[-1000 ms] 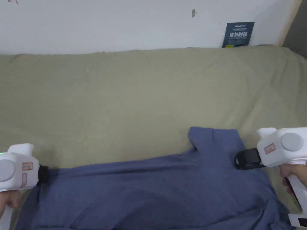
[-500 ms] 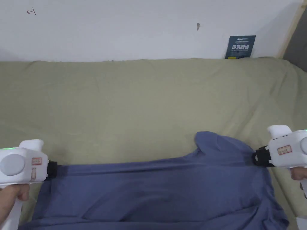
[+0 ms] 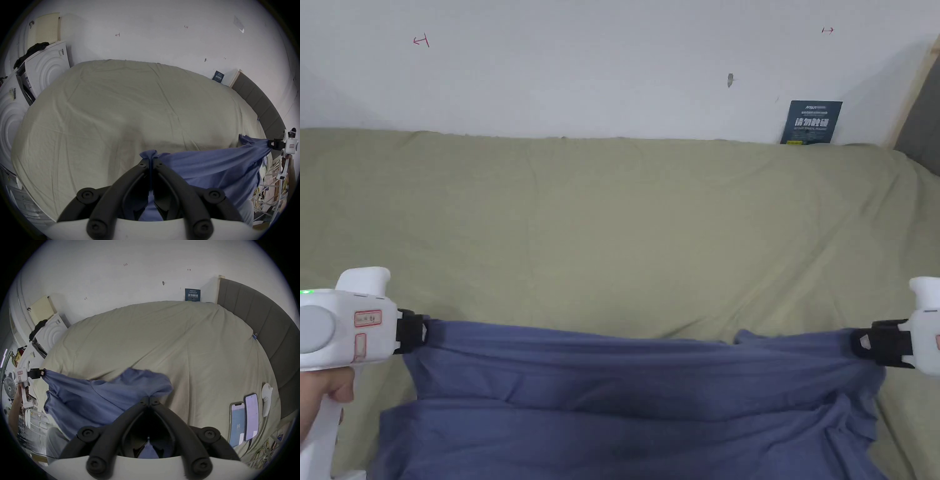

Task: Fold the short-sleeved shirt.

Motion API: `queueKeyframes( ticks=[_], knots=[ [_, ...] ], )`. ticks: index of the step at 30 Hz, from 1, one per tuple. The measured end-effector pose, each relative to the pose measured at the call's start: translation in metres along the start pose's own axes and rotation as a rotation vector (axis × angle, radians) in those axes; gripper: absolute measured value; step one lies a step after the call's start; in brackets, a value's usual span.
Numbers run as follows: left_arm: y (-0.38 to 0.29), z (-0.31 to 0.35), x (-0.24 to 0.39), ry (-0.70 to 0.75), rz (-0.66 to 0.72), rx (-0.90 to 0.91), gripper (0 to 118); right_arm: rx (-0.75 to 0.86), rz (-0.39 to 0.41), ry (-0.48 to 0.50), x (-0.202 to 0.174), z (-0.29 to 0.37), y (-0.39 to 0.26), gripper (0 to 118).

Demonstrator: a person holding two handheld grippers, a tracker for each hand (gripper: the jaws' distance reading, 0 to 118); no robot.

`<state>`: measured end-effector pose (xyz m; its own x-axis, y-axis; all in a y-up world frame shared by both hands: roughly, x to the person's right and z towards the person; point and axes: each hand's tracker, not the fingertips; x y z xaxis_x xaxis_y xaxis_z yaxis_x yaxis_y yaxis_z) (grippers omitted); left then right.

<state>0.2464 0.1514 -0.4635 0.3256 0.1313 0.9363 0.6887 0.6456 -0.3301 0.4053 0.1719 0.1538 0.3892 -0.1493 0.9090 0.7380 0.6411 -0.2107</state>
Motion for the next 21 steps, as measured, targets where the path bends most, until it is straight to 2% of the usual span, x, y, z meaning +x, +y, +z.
queueKeyframes(
  ticks=[10,21],
  knots=[
    [-0.083,0.053,-0.016,-0.041,0.012,0.016,0,0.005,-0.008,0.032,-0.003,0.048,-0.102,1],
    [-0.144,0.031,-0.026,-0.015,-0.04,-0.11,0,-0.115,-0.014,0.019,0.009,0.021,-0.151,1]
  ],
)
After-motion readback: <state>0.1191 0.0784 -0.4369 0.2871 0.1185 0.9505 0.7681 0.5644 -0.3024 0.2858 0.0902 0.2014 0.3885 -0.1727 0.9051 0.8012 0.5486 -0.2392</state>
